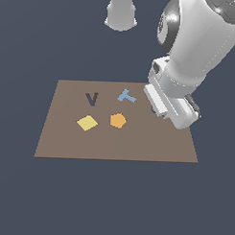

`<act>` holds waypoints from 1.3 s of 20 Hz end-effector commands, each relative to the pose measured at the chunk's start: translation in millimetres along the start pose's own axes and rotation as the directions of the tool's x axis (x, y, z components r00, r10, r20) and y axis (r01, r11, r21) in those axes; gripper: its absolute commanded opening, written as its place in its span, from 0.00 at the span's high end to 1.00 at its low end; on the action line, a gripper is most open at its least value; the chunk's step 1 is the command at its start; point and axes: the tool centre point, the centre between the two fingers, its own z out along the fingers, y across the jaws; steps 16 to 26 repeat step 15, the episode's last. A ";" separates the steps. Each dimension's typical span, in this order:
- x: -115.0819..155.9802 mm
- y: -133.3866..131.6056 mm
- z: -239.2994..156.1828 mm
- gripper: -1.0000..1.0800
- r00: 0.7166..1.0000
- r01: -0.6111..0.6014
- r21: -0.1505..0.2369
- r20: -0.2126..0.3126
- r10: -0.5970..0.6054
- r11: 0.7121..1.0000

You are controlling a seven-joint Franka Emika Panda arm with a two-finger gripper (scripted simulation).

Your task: Insert a designated object into the corresponding slot on a board.

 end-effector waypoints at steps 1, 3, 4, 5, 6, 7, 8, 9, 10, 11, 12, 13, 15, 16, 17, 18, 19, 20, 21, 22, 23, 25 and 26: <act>0.0 0.0 3.0 1.00 1.000 -0.001 0.000 0.000 0.001 1.000; 0.0 0.0 7.6 1.00 1.000 -0.003 0.000 0.000 0.003 1.000; -0.3 0.0 8.8 1.00 1.000 -0.003 0.000 0.000 0.003 1.000; 0.0 0.1 9.2 1.00 1.000 -0.004 0.000 0.000 0.004 1.000; 0.0 0.1 9.2 0.04 1.000 -0.004 0.000 0.000 0.004 1.000; 0.0 0.1 9.2 0.04 1.000 -0.004 0.000 0.000 0.004 1.000; 0.0 0.1 9.2 0.04 1.000 -0.004 0.000 0.000 0.004 1.000; 0.0 0.1 9.2 0.04 1.000 -0.004 0.000 0.000 0.004 1.000; 0.0 0.1 9.2 0.04 1.000 -0.004 0.000 0.000 0.004 1.000; 0.0 0.1 9.2 0.04 1.000 -0.004 0.000 0.000 0.004 1.000; 0.0 0.1 9.2 0.04 1.000 -0.004 0.000 0.000 0.004 1.000; 0.0 0.1 9.2 0.04 1.000 -0.004 0.000 0.000 0.004 1.000; 0.0 0.1 9.2 0.04 1.000 -0.004 0.000 0.000 0.004 1.000; 0.0 0.1 9.2 0.04 1.000 -0.004 0.000 0.000 0.004 1.000; 0.0 0.1 9.2 0.04 1.000 -0.004 0.000 0.000 0.004 1.000; 0.0 0.1 9.2 0.04 1.000 -0.004 0.000 0.000 0.004 1.000; 0.0 0.1 9.2 0.04 1.000 -0.004 0.000 0.000 0.004 1.000; 0.0 0.1 9.2 0.04 1.000 -0.004 0.000 0.000 0.004 1.000; 0.0 0.1 9.2 0.04 1.000 -0.004 0.000 0.000 0.004 1.000; 0.0 0.1 9.2 0.04 1.000 -0.004 0.000 0.000 0.004 1.000; 0.0 0.1 9.2 0.04 1.000 -0.004 0.000 0.000 0.004 1.000; 0.0 0.1 9.2 0.04 1.000 -0.004 0.000 0.000 0.004 1.000; 0.0 0.1 9.2 0.04 1.000 -0.004 0.000 0.000 0.004 1.000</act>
